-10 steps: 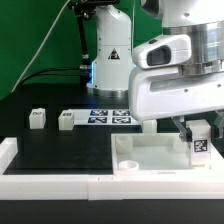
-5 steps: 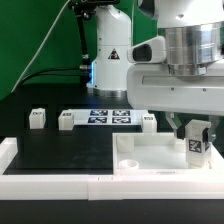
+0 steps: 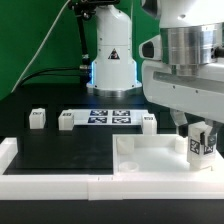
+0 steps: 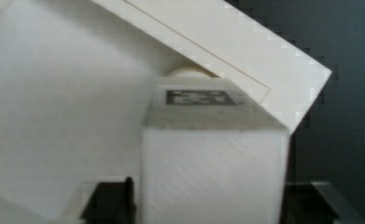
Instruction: Assemble one leg
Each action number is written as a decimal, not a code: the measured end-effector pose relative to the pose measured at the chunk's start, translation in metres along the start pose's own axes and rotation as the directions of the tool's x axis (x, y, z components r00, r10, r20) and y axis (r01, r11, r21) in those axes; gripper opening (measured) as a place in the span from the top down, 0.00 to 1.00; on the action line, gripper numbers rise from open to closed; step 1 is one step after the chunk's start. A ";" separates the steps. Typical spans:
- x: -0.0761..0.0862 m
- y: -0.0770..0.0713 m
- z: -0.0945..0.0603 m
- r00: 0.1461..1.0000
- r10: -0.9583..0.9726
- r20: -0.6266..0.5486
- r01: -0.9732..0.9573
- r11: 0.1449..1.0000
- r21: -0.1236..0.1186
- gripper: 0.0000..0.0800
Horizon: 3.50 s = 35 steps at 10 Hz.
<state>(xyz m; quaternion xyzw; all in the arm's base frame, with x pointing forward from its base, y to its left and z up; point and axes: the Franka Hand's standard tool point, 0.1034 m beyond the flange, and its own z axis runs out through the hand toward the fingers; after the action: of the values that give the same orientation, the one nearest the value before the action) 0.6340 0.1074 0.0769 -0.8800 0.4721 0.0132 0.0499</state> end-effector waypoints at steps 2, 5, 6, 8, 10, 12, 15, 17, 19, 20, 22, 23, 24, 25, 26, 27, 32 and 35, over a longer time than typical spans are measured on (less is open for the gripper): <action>-0.002 -0.004 0.000 0.992 -0.128 -0.007 0.128 0.992 0.013 0.22; -0.009 -0.008 0.001 0.863 -0.504 -0.014 0.504 0.863 0.016 0.20; -0.012 -0.010 0.001 0.794 -0.607 -0.016 0.608 0.794 0.015 0.19; -0.010 -0.009 0.001 0.618 -0.786 -0.019 0.786 0.618 0.011 0.19; -0.010 -0.010 0.000 0.416 -0.909 -0.022 0.909 0.416 0.000 0.19; -0.008 -0.008 0.000 0.232 -0.973 -0.020 0.973 0.232 -0.010 0.22; -0.009 -0.009 0.000 0.278 -0.960 -0.020 0.960 0.279 -0.008 0.64; -0.009 -0.008 0.001 0.296 -0.955 -0.020 0.955 0.296 -0.008 0.64; -0.007 -0.008 0.001 0.468 -0.883 -0.028 0.884 0.468 -0.004 0.64; -0.005 -0.007 0.001 0.602 -0.797 -0.034 0.798 0.603 -0.001 0.64; -0.003 -0.005 0.002 0.818 -0.575 -0.028 0.575 0.818 -0.005 0.64; -0.003 -0.004 0.002 0.903 -0.428 -0.025 0.428 0.904 -0.013 0.64; -0.002 -0.003 0.003 0.951 -0.309 -0.031 0.308 0.951 -0.016 0.64; -0.001 -0.002 0.003 0.977 -0.211 -0.027 0.211 0.978 -0.012 0.64; 0.001 -0.001 0.003 0.991 -0.133 -0.020 0.133 0.991 -0.006 0.64; 0.002 0.000 0.003 1.000 -0.025 -0.011 0.024 1.000 0.000 0.64; -0.010 -0.005 0.004 0.990 -0.140 -0.012 0.139 0.990 -0.005 0.23; -0.015 -0.006 0.005 0.829 -0.559 -0.006 0.559 0.829 -0.011 0.20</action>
Offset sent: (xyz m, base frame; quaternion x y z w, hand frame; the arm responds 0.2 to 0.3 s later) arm -0.0002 0.0138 0.0002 0.0137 0.0184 -0.3408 0.9399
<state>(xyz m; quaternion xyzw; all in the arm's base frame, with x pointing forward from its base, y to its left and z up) 0.6312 0.1234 0.0732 -0.9798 0.1945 -0.0038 0.0459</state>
